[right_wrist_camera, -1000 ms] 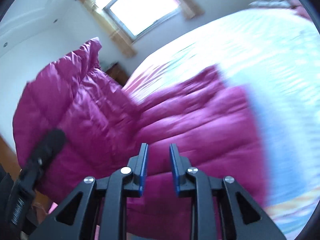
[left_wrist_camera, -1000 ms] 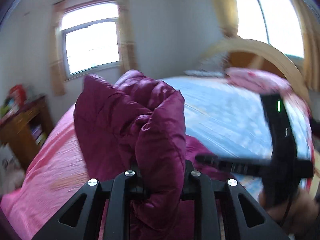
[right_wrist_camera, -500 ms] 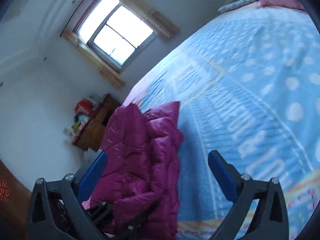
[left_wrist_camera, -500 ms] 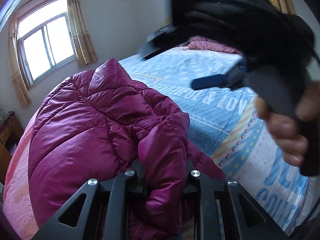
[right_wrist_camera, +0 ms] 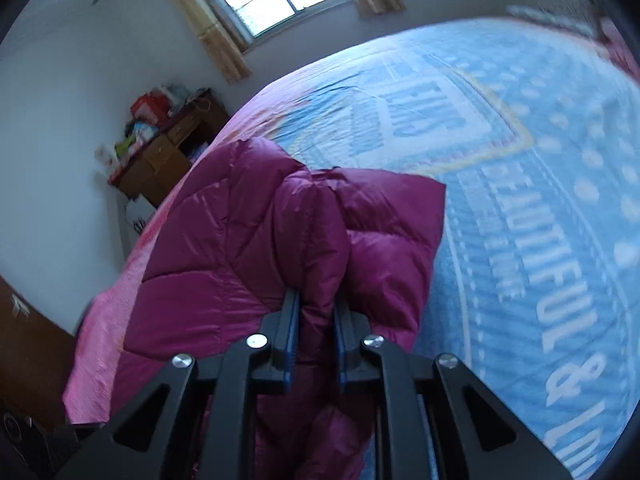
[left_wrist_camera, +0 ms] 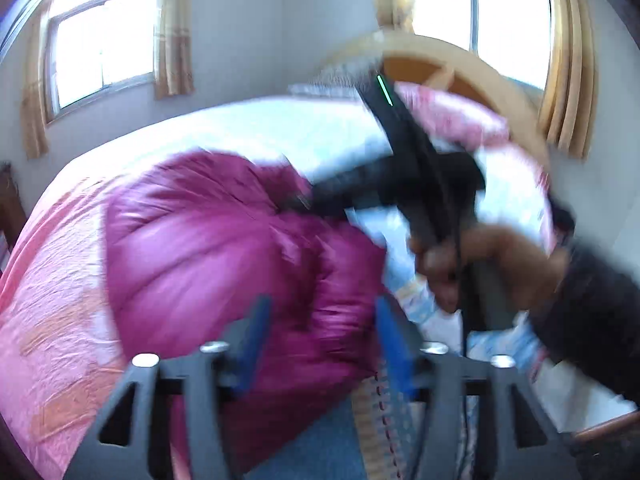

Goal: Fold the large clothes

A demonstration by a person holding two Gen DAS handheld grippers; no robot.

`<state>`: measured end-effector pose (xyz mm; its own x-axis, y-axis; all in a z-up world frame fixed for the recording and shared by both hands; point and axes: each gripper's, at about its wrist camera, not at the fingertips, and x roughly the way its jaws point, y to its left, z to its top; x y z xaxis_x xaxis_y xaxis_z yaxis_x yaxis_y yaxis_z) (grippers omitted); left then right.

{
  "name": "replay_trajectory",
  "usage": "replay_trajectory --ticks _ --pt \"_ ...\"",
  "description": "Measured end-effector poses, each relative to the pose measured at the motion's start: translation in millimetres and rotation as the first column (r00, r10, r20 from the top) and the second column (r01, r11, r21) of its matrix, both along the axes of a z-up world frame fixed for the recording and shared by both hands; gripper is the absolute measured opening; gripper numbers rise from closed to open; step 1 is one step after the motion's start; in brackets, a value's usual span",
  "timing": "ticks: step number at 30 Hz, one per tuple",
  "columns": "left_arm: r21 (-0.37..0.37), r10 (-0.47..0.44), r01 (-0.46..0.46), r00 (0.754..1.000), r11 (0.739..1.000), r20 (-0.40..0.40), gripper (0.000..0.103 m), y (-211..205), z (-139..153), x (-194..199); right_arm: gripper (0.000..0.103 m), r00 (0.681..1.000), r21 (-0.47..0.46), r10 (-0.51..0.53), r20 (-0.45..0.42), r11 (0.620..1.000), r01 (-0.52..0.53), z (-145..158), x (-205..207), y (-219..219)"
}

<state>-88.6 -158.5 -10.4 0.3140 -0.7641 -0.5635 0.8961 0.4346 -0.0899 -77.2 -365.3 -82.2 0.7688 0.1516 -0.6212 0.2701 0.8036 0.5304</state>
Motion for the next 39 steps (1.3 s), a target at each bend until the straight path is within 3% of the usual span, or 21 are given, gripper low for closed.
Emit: replay_trajectory --ticks 3,5,7,11,13,16,18,20,22,24,26,29,31,32,33,36,39 --pt "-0.141 0.057 -0.066 0.996 0.988 -0.066 0.07 38.5 32.1 30.6 0.017 0.999 0.089 -0.047 0.019 0.995 0.045 -12.6 -15.1 -7.4" --pt "-0.167 0.172 -0.184 0.982 0.969 -0.083 0.074 43.6 53.1 61.7 0.017 0.997 0.102 -0.066 0.028 0.993 0.062 -19.5 -21.9 -2.4" --pt "-0.088 0.318 -0.32 0.948 0.943 -0.036 0.074 25.6 63.8 92.7 0.017 0.995 0.12 -0.097 0.039 0.989 0.091 -26.5 -27.2 2.0" --pt "0.056 0.429 -0.426 0.902 0.903 -0.055 0.074 -29.8 49.7 138.8 0.016 0.989 0.156 -0.134 0.062 0.98 0.123 -34.4 -34.4 6.8" --pt "0.116 0.446 -0.436 0.892 0.892 -0.077 0.074 -55.8 25.3 148.2 0.016 0.989 0.17 -0.132 0.065 0.978 0.119 -35.1 -36.4 5.2" --pt "0.246 0.506 -0.481 0.861 0.841 -0.047 0.074 -74.4 -25.8 153.0 0.015 0.993 0.233 -0.102 0.063 0.969 0.085 -39.3 -34.8 -10.0" --pt "0.236 0.531 -0.516 0.847 0.824 -0.001 0.082 -69.1 -43.2 139.9 0.014 0.995 0.243 -0.086 0.059 0.968 0.069 -42.0 -29.5 -21.8" --pt "0.236 0.545 -0.536 0.838 0.81 0.033 0.085 -73.0 -47.4 137.4 0.016 0.997 0.192 -0.05 0.05 0.981 0.04 -33.8 -27.1 -26.8" --pt "0.243 0.555 -0.553 0.829 0.797 0.064 0.088 -75.4 -50.8 135.2 0.025 0.998 0.094 -0.047 0.039 0.995 0.043 -14.9 -30.0 -30.2" --pt "0.245 0.562 -0.564 0.823 0.789 0.084 0.089 -75.5 -53.4 134.2 0.048 0.993 -0.042 -0.112 0.047 0.993 0.114 9.0 -39.1 -32.9" --pt "0.248 0.569 -0.575 0.816 0.78 0.1 0.089 -77.5 -52.8 132.7 0.052 0.98 -0.161 -0.168 0.108 0.97 0.184 37.9 -50.3 -32.7" --pt "0.26 0.571 -0.587 0.809 0.767 0.14 0.089 -83.2 -50.6 131.9 0.052 0.985 -0.26 -0.11 0.131 0.955 0.142 60.3 -40.8 -21.1" --pt "0.262 0.57 -0.589 0.807 0.764 0.151 0.089 -87.1 -51.5 133.0 0.045 0.994 -0.381 -0.088 0.061 0.918 0.105 58.2 -19.1 -8.0" --pt "0.261 0.571 -0.59 0.807 0.764 0.151 0.089 -87.0 -51.4 133.3 0.029 0.996 -0.401 -0.081 0.023 0.912 0.083 51.9 -7.1 -6.6" --pt "0.261 0.572 -0.591 0.806 0.764 0.15 0.089 -87.6 -51.4 134.1 0.015 0.998 -0.384 -0.068 -0.011 0.922 0.059 42.3 1.5 -7.8" --pt "0.264 0.578 -0.596 0.802 0.759 0.15 0.089 -88.4 -52.5 136.1 0.018 0.992 -0.347 -0.088 -0.09 0.936 0.051 12.5 22.9 -21.0" --pt "0.264 0.584 -0.604 0.796 0.752 0.157 0.089 -89.1 -53.4 137.4 0.018 0.991 -0.259 -0.08 -0.109 0.965 0.049 -8.5 28.9 -31.8"
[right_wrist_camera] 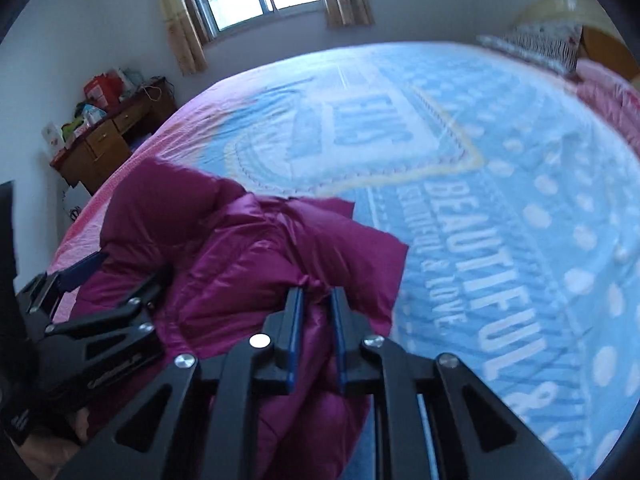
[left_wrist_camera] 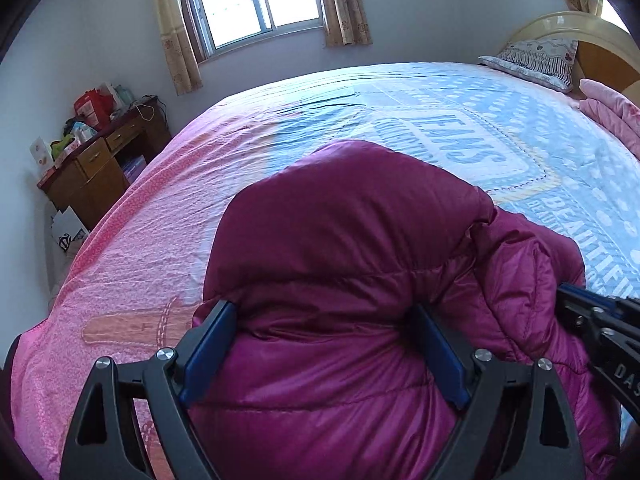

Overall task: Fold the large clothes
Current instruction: 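Press the bundle with the open left gripper while the right gripper holds the fold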

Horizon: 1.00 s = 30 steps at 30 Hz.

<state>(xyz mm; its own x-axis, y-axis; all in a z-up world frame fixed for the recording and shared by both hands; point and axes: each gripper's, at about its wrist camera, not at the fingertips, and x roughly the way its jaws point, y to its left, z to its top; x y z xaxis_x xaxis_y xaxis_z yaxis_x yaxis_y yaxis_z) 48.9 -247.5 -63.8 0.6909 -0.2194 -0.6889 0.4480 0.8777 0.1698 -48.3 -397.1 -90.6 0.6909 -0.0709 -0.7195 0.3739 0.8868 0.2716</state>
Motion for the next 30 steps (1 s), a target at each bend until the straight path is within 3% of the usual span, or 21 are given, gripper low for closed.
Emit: replay_trajectory --ticks 13,19,20,22,23,26,30 --pt "-0.013 0.043 -0.044 0.999 0.999 -0.031 0.095 -5.3 -15.1 18.8 0.018 0.997 0.111 0.02 0.077 0.993 -0.028 -12.1 1.6 5.6" --pt "-0.02 0.039 -0.039 0.999 0.999 -0.036 0.095 -3.9 -15.2 18.1 0.023 0.99 0.115 -0.008 0.139 0.993 -0.008 5.4 -26.7 5.4" --pt "-0.02 0.039 -0.039 0.999 0.999 -0.036 0.095 -3.9 -15.1 18.1 0.028 0.984 0.116 -0.023 0.174 0.993 0.003 12.7 -39.8 5.3" --pt "-0.021 0.039 -0.04 0.999 0.999 -0.035 0.095 -3.7 -14.9 17.7 0.061 0.973 0.111 -0.054 0.226 0.993 0.03 24.5 -66.5 7.2" --pt "-0.021 0.04 -0.04 0.999 0.999 -0.034 0.095 -3.6 -14.7 17.4 0.082 0.97 0.103 -0.067 0.233 0.994 0.044 27.7 -75.3 8.1" --pt "-0.018 0.041 -0.042 0.999 0.999 -0.028 0.095 -3.3 -14.1 16.2 0.086 0.97 0.139 -0.081 0.23 0.989 0.049 27.0 -87.4 4.8" --pt "-0.018 0.043 -0.044 0.999 0.999 -0.024 0.095 -2.9 -13.8 15.0 0.086 0.978 0.234 -0.081 0.192 0.972 0.034 9.4 -70.8 1.5"
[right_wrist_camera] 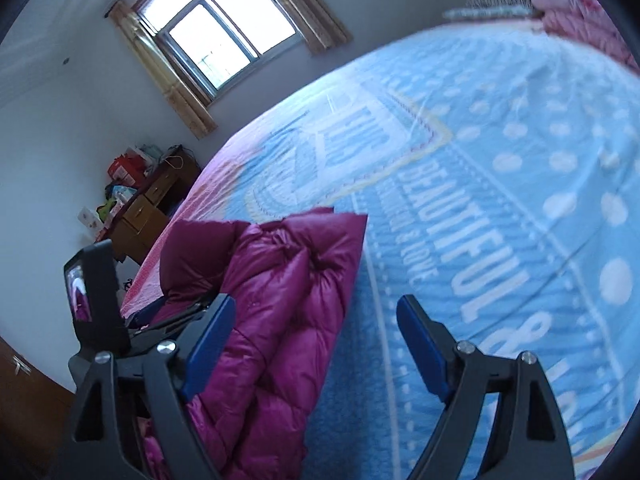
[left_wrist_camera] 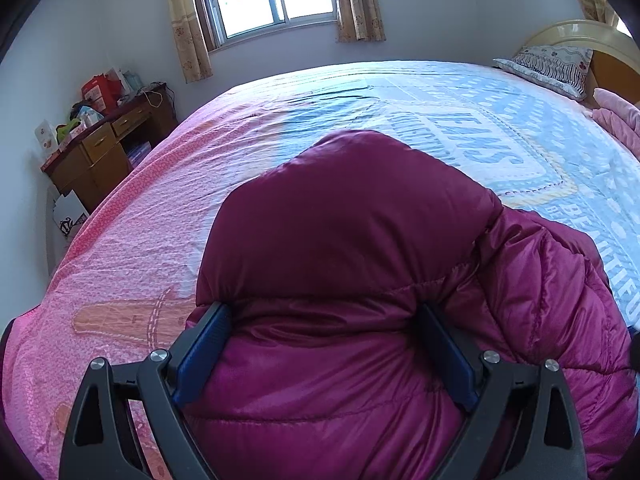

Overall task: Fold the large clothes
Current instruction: 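Press the bundle with the open left gripper while the right gripper holds the fold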

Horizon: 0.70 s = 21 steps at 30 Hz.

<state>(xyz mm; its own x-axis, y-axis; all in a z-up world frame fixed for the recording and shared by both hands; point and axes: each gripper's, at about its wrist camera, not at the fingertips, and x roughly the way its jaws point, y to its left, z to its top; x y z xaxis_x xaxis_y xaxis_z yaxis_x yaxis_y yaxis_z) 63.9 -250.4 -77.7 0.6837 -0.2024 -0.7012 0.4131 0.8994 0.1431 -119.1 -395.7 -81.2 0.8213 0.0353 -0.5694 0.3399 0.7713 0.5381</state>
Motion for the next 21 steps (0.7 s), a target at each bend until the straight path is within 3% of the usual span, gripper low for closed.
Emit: replay_trajectory --ticks 3,7,18,21 --pt "0.003 0.001 -0.001 1.0 1.0 0.002 0.095 0.5 0.0 -0.3 0.086 0.997 0.052 0.076 -0.023 0.996 -0.075 -15.9 21.6 12.0" --pt "0.007 0.002 -0.002 1.0 1.0 0.004 0.095 0.4 0.1 0.0 0.085 0.996 -0.094 0.076 -0.052 0.992 -0.081 -16.4 30.0 33.9" --pt "-0.001 -0.014 0.014 1.0 1.0 -0.027 0.095 4.3 4.9 0.0 0.064 0.99 -0.12 0.137 -0.043 0.983 -0.141 -22.6 32.0 39.4" --pt "-0.074 -0.051 0.047 0.997 0.996 -0.054 0.095 19.5 17.1 -4.7 0.062 0.989 -0.131 0.138 -0.046 0.981 -0.143 -22.4 31.9 39.6"
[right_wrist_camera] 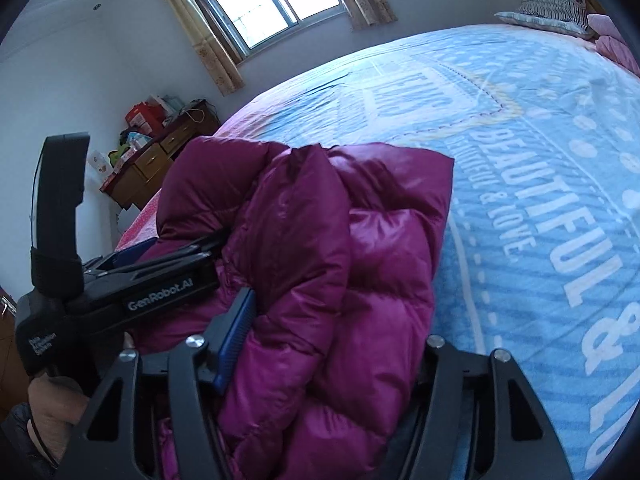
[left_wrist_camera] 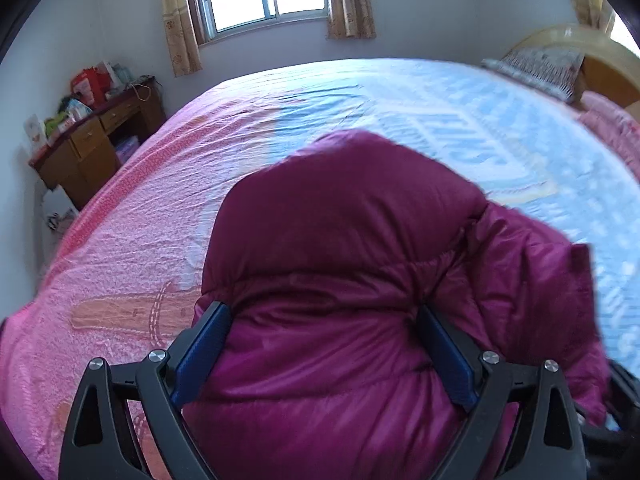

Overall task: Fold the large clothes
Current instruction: 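Press the bundle with the open left gripper while the right gripper holds the fold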

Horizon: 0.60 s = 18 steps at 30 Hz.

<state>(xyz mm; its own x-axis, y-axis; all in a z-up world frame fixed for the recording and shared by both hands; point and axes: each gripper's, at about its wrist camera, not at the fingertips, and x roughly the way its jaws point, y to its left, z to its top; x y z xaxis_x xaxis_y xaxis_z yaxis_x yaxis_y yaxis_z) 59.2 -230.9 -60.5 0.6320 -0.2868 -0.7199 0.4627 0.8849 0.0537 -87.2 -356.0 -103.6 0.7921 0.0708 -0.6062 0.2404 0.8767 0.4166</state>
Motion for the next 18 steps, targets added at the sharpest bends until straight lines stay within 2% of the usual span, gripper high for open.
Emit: replay_trajectory --ticks 3,5,8,10,15,18 --pt "-0.14 0.017 -0.015 1.0 0.99 0.011 0.095 39.8 21.1 -10.1 0.061 1.0 -0.015 -0.002 -0.005 1.0 0.002 0.2 -0.3 -0.6" --pt "-0.182 0.066 -0.061 0.998 0.981 0.024 0.095 67.5 29.0 -13.7 0.061 1.0 -0.025 -0.005 -0.008 1.0 0.005 0.5 -0.1 2.3" --pt "-0.24 0.075 -0.077 0.997 0.968 -0.02 0.095 95.7 27.6 -13.6 0.061 1.0 -0.043 -0.011 -0.012 0.999 0.01 1.3 1.3 8.4" --pt "-0.272 0.041 -0.056 0.997 0.961 -0.058 0.095 100.1 19.4 -12.8 0.061 1.0 -0.048 -0.014 -0.012 0.999 0.013 1.4 1.7 10.6" --pt "-0.267 -0.049 0.002 0.984 0.964 -0.172 0.095 78.1 -11.4 -5.9 0.06 1.0 -0.081 -0.023 -0.017 0.997 0.021 1.9 2.6 16.2" --pt "-0.3 -0.076 0.009 0.974 0.954 -0.212 0.095 77.2 -15.0 0.8 0.06 0.999 -0.086 -0.026 -0.018 0.996 0.025 1.5 2.6 19.3"
